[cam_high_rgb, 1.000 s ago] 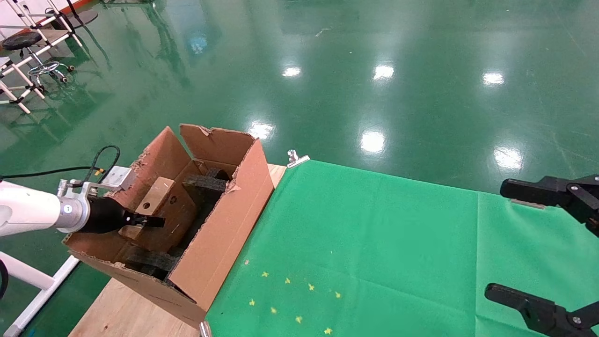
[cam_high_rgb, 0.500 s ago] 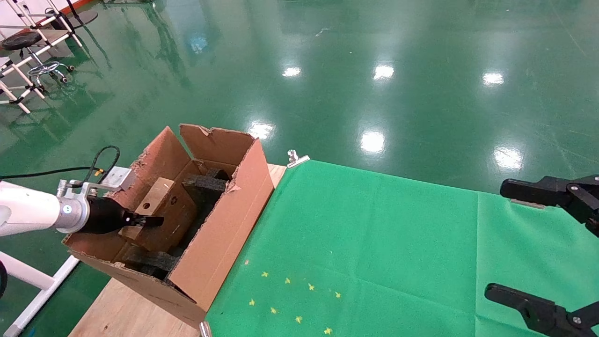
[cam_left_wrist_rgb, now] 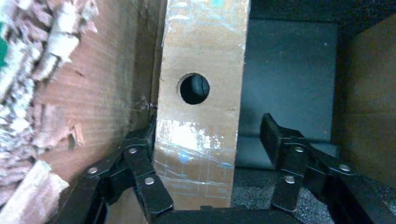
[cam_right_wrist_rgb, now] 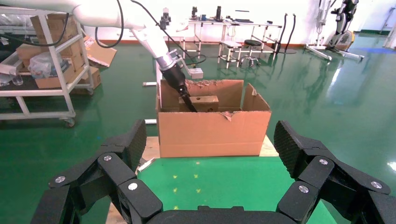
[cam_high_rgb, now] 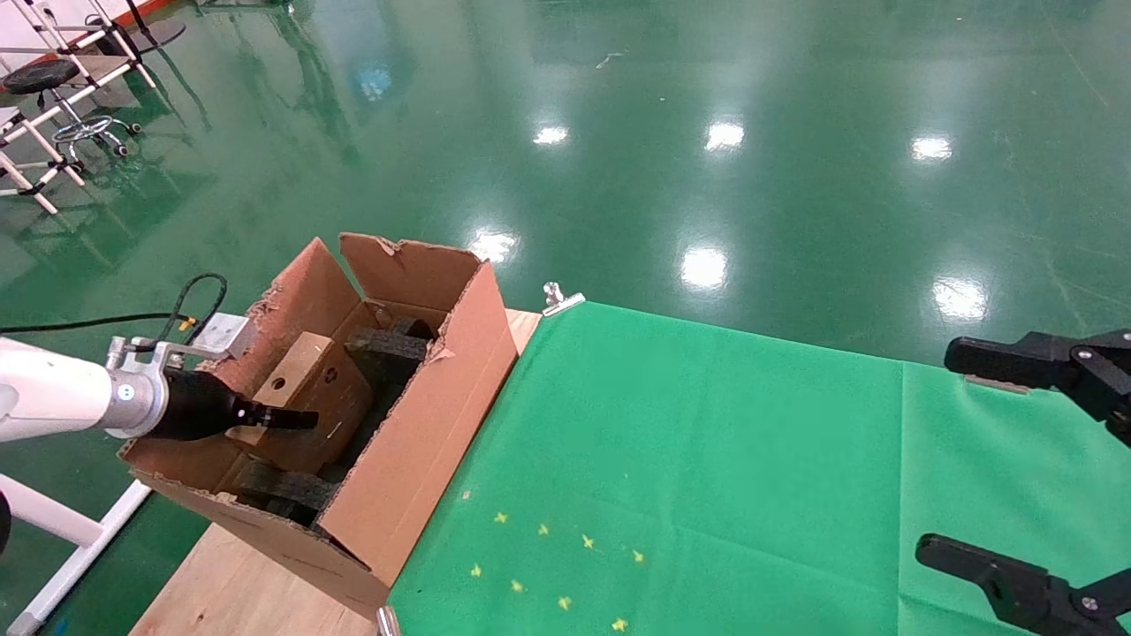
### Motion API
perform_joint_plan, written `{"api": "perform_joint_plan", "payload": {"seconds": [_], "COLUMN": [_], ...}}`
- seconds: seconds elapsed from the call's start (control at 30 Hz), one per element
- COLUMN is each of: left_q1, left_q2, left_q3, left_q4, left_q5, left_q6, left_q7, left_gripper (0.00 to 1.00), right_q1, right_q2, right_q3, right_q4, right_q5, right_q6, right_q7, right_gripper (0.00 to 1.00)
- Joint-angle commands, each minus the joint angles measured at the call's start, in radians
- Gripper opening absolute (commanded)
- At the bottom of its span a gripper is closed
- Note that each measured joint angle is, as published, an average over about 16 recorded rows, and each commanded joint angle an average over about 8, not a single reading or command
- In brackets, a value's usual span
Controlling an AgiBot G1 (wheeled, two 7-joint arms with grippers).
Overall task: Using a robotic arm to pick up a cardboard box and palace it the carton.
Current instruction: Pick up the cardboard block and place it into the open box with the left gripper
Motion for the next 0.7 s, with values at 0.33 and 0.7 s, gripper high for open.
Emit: {"api": "perform_joint_plan", "payload": {"seconds": [0.33,0.7], "left_q1": [-0.025,-0.106], "left_q2": [-0.009,-0.037], "left_q3": [0.002,-0.009], "left_q4": [-0.02,-0.102], "left_q5": [0.003,-0.012], "left_q6": [0.011,0.076], "left_q7": [0.004,0.0], "left_gripper": [1.0,1.0], "right_q1": [0.0,0.0], "right_q2": [0.0,0.0], "right_q3": [0.0,0.0], "right_q4": [0.0,0.0], "right_q5": [0.0,0.0], "right_q6": [0.0,0.0], "right_q7": [0.0,0.0], "right_gripper": [1.0,1.0]}}
